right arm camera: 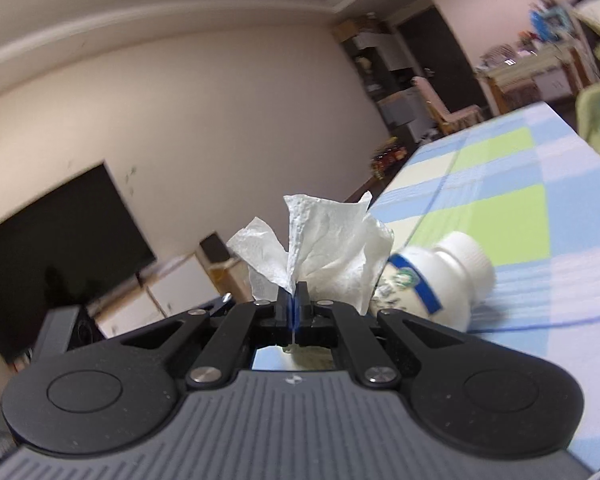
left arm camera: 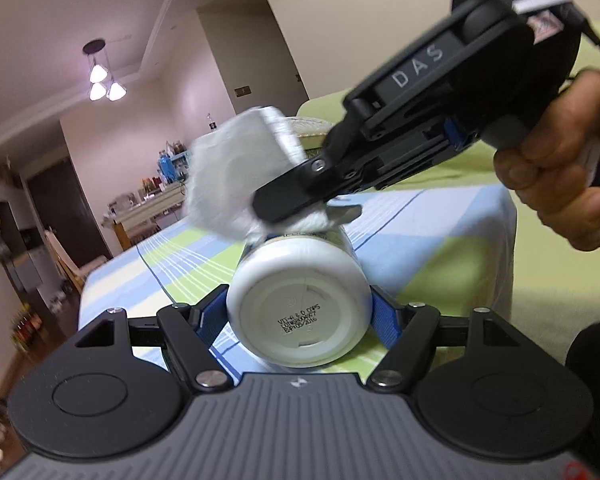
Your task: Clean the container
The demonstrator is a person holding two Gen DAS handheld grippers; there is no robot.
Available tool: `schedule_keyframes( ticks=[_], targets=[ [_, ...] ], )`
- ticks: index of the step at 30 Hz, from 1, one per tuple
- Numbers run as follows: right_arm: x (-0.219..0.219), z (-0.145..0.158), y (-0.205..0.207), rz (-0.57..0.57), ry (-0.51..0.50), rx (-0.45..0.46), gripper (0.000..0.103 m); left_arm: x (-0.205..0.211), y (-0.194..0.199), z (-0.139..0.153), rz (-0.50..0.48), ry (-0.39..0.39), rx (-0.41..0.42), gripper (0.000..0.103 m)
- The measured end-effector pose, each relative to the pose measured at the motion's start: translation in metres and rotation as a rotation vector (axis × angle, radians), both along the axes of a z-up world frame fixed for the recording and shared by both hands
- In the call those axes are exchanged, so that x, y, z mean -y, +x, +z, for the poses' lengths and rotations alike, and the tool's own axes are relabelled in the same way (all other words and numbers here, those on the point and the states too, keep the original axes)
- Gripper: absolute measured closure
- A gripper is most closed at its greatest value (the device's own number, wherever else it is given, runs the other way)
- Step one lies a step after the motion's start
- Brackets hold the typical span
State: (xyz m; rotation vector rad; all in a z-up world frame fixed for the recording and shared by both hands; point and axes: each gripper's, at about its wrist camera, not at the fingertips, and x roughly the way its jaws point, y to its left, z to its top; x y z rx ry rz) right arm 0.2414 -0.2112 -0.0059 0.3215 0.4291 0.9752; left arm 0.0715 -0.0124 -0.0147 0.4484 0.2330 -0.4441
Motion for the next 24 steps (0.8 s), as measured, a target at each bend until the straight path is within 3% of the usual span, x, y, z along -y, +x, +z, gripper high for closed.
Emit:
schedule_keyframes(
  ticks=[5,7,9,12,17,20,22,24],
  targets=[
    [-0.004,0.009,0.004,-0.128,-0.133,0.13,0.103,-0.001,0.0,0.001,0.001,-0.013,-0.005,0.031],
    [-0.002,0.01,0.009,-0.126,-0.105,0.092,0.103,-0.003,0.001,0.001,0.003,-0.029,-0.014,0.031],
    [-0.005,0.011,0.005,-0.128,-0.125,0.118,0.103,-0.005,0.003,0.003,0.006,-0.058,-0.028,0.03],
    [-0.004,0.012,0.001,-0.13,-0.126,0.12,0.103,-0.018,0.007,0.008,0.01,-0.181,-0.073,0.02],
    [-0.001,0.012,0.001,-0.128,-0.105,0.105,0.103,-0.045,0.023,0.013,0.013,-0.429,-0.219,0.02],
    [0.0,0.01,0.005,-0.13,-0.095,0.102,0.103,-0.057,0.033,0.01,0.011,-0.538,-0.309,0.021],
    [0.002,0.008,0.003,-0.136,-0.087,0.096,0.103,-0.063,0.038,0.008,-0.002,-0.583,-0.348,0.027],
    [0.004,0.008,0.004,-0.141,-0.074,0.077,0.103,-0.061,0.038,0.009,-0.015,-0.563,-0.34,0.031]
  ],
)
